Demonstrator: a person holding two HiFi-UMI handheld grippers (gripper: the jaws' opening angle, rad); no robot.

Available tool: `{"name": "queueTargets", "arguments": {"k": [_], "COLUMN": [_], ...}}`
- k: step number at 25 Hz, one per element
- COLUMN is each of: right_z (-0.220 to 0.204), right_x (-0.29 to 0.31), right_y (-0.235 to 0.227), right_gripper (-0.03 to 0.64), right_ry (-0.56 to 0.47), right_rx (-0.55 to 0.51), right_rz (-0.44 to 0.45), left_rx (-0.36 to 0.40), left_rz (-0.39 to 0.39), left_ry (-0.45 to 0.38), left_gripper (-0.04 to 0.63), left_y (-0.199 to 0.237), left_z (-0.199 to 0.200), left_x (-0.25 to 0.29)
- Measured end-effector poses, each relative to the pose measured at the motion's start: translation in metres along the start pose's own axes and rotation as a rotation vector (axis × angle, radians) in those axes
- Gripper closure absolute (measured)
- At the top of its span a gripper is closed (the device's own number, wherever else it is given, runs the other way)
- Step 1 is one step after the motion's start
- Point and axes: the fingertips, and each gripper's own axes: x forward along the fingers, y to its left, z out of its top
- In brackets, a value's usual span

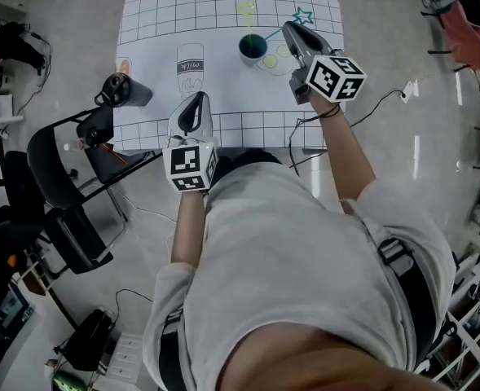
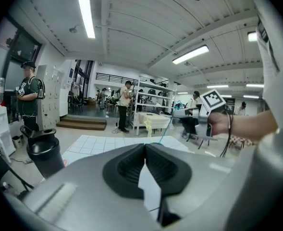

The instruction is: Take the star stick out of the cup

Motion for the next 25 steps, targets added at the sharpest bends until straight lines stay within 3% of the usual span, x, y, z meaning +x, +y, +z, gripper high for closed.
{"name": "queueTargets", "arguments": {"k": [3, 10, 13, 19, 25], "right_z": [0.024, 0.025, -0.001, -0.08, -0.147], "right_x": [-0.014, -0.025, -0.016, -0.001, 0.01], "right_y": [0.021, 0.101, 0.111, 0.122, 0.13], "right_gripper": [0.601, 0.601, 0.603, 0.603, 0.603], "right_ry": [-0.013, 0.126, 0.225, 0.557, 0.73], "right_rx": [-0.036, -0.146, -0.211, -0.349, -0.407], "right_rz": [0.063, 0.312, 0.314, 0.315, 0.33], "left_rx": [-0.002, -0.02, -0.033, -0.06, -0.08], "left_rz": [-0.014, -0.002, 0.014, 0.041, 0.063], "left_ry": [-0.003, 0.003, 0.012, 0.038, 0.058], "left_gripper": [0.592, 0.592, 0.592, 0.592, 0.592], "left_y": [-0.002, 0.006, 0.012, 0.023, 0.032], "left_z": [0.002, -0.003, -0.009, -0.024, -0.037], "left_x": [0.003, 0.001, -0.002, -0.006, -0.01]}}
